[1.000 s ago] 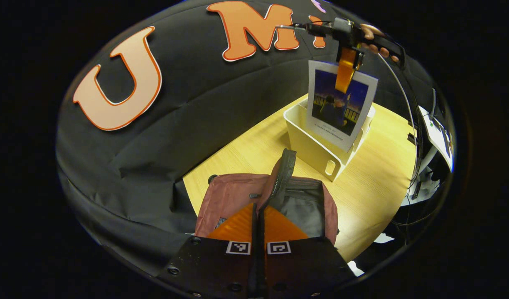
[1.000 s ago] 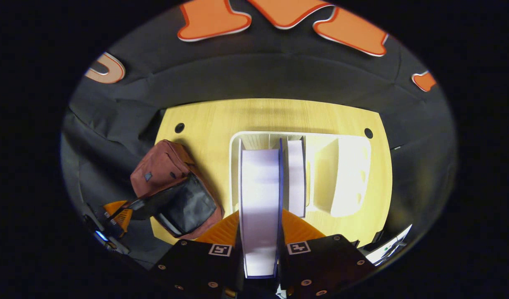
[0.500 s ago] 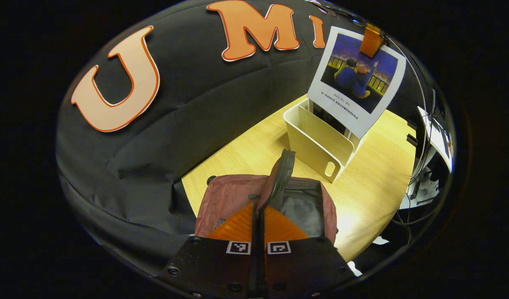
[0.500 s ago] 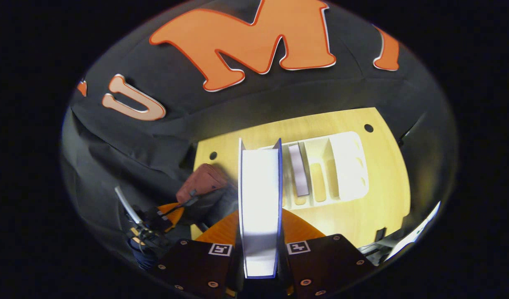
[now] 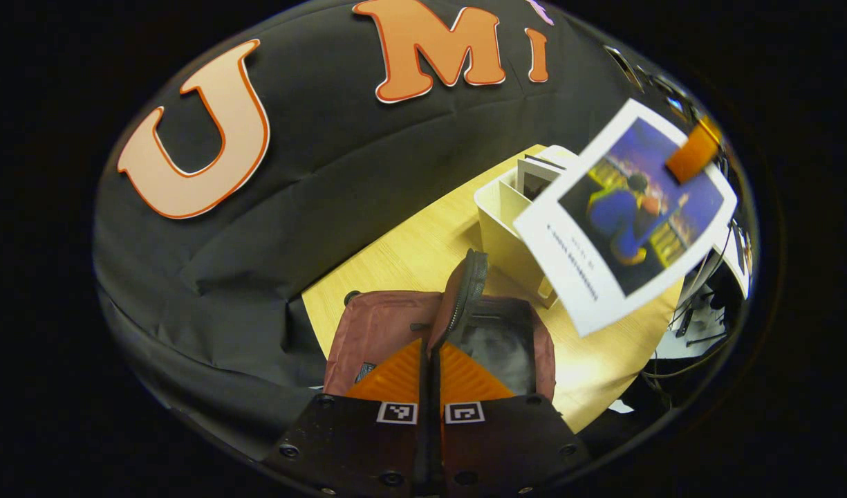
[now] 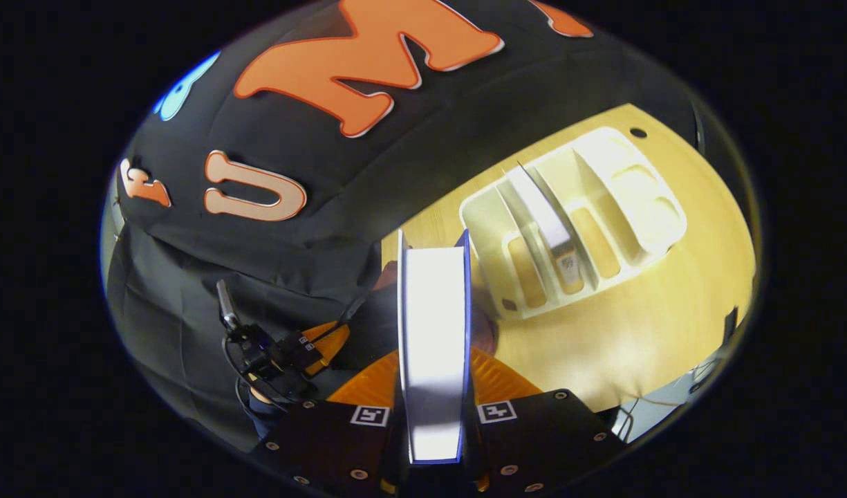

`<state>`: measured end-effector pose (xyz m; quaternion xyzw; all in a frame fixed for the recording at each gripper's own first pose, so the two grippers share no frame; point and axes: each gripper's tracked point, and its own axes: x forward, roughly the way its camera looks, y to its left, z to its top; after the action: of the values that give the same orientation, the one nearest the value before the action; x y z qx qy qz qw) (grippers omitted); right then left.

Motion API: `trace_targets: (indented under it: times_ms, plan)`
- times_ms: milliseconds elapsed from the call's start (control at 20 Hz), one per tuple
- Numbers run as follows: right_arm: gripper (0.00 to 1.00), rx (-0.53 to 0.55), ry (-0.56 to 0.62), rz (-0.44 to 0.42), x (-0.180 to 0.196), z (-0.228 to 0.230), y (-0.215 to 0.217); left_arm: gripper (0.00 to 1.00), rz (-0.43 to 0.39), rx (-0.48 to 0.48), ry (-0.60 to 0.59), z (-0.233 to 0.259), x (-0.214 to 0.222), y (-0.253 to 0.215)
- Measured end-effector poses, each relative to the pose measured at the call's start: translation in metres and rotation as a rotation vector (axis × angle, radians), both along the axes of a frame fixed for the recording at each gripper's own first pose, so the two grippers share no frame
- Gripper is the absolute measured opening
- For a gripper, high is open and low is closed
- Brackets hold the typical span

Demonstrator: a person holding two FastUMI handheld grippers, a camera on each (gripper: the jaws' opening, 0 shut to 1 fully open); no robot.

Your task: Open the schoolbag, grab two books from the bookshelf and put them into the schoolbag.

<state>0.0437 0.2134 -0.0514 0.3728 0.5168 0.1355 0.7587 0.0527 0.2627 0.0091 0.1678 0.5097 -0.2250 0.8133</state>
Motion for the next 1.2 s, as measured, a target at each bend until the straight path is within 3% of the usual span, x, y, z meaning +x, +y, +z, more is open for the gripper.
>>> trace_targets:
  times_ms: [450,550,900,1200]
  plan:
    - [0.31,0.18,0.049,-0.04,-0.02,-0.068,0.107,0.01,0.009,-0.003,0.021,0.01,0.005,-0.001]
    - [0.31,0.154,0.047,-0.055,-0.016,-0.087,0.12,0.01,0.0,-0.003,0.027,0.008,0.003,-0.005]
    - [0.31,0.242,0.091,-0.088,-0.006,-0.14,0.169,0.01,-0.057,-0.027,0.038,0.01,-0.014,-0.026]
    - [0.31,0.292,0.078,-0.18,0.011,-0.171,0.198,0.01,-0.122,-0.048,0.026,0.007,-0.034,-0.048]
